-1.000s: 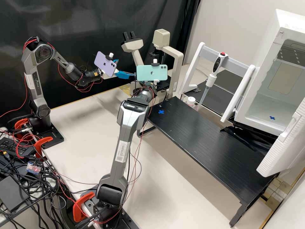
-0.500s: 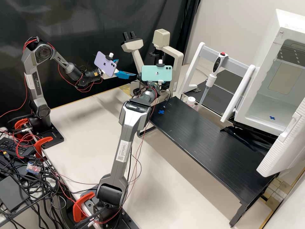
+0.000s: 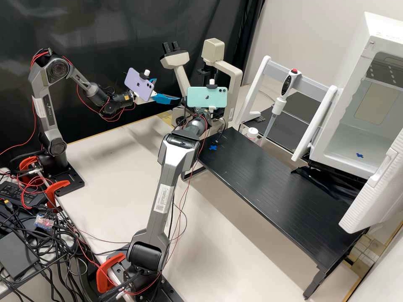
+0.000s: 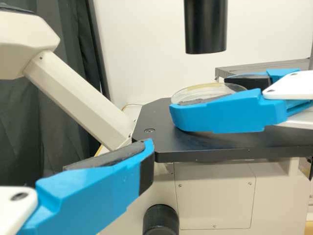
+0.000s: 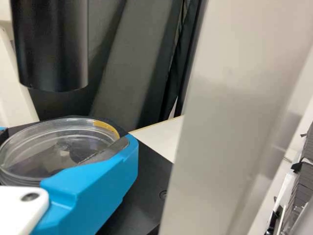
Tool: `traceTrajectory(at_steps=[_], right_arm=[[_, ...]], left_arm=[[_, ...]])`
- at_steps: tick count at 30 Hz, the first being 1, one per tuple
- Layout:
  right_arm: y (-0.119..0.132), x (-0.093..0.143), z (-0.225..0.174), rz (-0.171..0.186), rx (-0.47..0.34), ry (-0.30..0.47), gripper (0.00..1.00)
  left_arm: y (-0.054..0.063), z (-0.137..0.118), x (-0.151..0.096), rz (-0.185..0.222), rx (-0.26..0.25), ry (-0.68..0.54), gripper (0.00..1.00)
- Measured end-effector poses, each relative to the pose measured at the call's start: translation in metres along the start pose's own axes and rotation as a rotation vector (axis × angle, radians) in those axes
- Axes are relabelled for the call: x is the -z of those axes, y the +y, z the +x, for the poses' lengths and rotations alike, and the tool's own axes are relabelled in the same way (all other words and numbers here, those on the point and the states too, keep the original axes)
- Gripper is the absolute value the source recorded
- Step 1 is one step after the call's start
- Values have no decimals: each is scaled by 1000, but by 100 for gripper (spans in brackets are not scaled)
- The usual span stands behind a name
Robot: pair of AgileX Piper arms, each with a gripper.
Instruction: Move the petri dish to the microscope
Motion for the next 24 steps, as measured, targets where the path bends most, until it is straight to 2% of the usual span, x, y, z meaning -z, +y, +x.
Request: traceTrajectory(at_steps=[13,19,24], right_arm=[[-4,-3,1,10,9,-4,100],[-9,-6,-4,47,21,0,100],[-9,-7,-16,56,33,9,100]], left_arm=[[0,0,0,0,0,0,100],[0,0,0,0,0,0,100],[0,0,0,0,0,0,100]])
